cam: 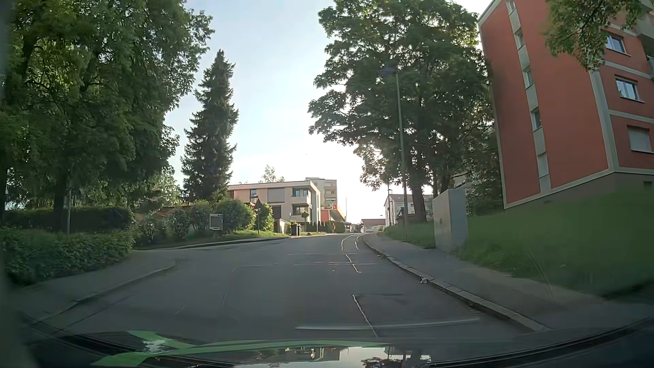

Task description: Follow the waypoints while adhering to traffic rules and regulations

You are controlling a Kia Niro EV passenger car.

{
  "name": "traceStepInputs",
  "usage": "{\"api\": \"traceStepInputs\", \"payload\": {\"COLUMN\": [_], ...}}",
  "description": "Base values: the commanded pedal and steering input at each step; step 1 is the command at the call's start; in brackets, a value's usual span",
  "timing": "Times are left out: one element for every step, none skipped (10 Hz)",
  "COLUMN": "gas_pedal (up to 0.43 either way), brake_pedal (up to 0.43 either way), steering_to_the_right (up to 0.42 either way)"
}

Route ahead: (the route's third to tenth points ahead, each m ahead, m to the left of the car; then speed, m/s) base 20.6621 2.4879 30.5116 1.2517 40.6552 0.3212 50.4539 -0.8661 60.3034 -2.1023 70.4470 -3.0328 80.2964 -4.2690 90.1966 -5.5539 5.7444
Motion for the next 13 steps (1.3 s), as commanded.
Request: {"api": "traceStepInputs", "payload": {"gas_pedal": [0.299, 0.299, 0.299, 0.299, 0.299, 0.299, 0.299, 0.299, 0.299, 0.299, 0.287, 0.268, 0.228], "brake_pedal": [0.0, 0.0, 0.0, 0.0, 0.0, 0.0, 0.0, 0.0, 0.0, 0.0, 0.0, 0.0, 0.0], "steering_to_the_right": [-0.033, -0.031, -0.03, -0.028, -0.025, -0.022, -0.02, -0.019, -0.019, -0.019, -0.02, -0.026, -0.035]}}
